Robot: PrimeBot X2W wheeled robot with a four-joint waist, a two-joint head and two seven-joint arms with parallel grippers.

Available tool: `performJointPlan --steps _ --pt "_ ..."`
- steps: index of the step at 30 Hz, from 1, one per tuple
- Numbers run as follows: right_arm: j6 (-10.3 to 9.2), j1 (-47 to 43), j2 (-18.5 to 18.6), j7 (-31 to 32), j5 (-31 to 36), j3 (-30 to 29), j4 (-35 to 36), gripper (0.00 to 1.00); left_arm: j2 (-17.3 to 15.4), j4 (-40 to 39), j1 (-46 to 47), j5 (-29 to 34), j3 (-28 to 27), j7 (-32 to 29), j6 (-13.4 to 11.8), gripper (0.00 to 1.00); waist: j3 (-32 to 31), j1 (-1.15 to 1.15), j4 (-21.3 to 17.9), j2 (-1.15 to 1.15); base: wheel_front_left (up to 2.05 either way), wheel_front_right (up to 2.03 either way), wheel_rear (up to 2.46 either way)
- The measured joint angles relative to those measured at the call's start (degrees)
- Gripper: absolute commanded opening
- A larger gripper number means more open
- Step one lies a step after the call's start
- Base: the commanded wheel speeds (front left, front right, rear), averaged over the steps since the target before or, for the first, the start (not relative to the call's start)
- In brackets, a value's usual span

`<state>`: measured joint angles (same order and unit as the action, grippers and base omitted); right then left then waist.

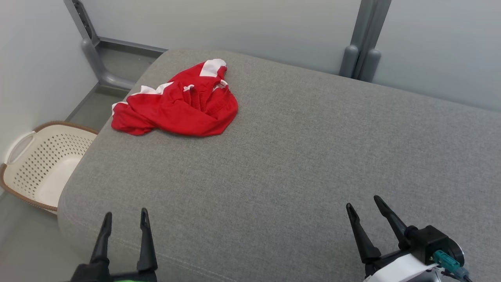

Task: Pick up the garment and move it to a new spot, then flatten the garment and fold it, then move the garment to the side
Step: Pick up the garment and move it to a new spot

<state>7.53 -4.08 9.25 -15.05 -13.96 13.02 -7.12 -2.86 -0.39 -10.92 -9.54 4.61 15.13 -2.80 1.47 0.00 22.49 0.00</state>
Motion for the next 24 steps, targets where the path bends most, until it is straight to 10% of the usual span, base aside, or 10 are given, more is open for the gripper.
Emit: performJointPlan --steps 12,24 --pt "0.00 4.83 7.23 -0.01 0.60 0.53 2.83 1.00 -3.75 9.43 24.27 2.15 -2.68 -0.03 6.03 1.00 8.85 0.01 0.23 0.00 0.00 0.00 0.00" --pt "0.00 9.26 14.95 -0.01 1.43 -2.89 8.28 1.00 -9.64 31.88 58.28 -12.60 3.01 -20.56 10.13 1.00 21.25 0.01 -1.23 0.00 0.00 0.00 0.00"
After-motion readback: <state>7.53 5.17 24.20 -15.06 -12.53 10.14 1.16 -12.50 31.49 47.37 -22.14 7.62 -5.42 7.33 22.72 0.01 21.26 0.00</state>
